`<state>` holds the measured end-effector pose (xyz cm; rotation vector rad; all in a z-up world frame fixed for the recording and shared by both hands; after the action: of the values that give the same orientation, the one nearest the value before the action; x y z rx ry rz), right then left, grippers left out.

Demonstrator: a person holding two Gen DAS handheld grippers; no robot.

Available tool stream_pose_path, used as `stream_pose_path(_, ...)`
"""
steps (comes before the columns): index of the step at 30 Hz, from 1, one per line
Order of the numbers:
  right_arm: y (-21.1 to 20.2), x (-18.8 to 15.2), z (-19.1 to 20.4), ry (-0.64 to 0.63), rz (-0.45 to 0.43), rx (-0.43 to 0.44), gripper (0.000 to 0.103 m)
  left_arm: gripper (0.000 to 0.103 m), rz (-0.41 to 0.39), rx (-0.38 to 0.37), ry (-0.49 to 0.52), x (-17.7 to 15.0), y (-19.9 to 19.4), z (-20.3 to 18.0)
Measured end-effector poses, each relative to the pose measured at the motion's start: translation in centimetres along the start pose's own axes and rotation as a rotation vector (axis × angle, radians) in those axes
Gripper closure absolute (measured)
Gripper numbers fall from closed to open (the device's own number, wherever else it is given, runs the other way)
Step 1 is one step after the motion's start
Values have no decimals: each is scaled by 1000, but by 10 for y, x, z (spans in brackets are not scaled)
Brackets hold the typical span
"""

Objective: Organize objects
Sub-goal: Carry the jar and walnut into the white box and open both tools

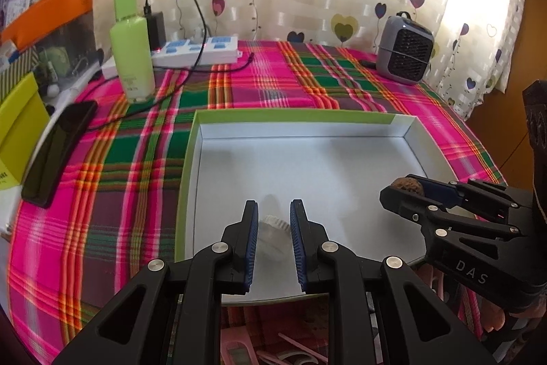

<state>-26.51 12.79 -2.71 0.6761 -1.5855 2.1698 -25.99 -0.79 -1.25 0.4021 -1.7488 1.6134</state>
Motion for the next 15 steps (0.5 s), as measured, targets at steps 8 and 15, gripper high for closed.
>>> stream_pose_path(8,7,-2,-3,6,20,-11,73,85,0,1,4,1,0,0)
stream_pose_path(15,8,-2,-6,19,23,-20,73,79,10,1,-4,0,3,1)
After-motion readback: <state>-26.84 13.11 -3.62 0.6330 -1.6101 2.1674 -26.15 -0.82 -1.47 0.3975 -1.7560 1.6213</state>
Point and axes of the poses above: each gripper's, at about its wrist camera, not at the fingertips, and y roughly the way its jaws point, z to its left, x to its top, the point moved 6 cm from there along y, roughly the way its jaws point, and after that the axes turned 12 degrees about y, right-handed, at the moved point
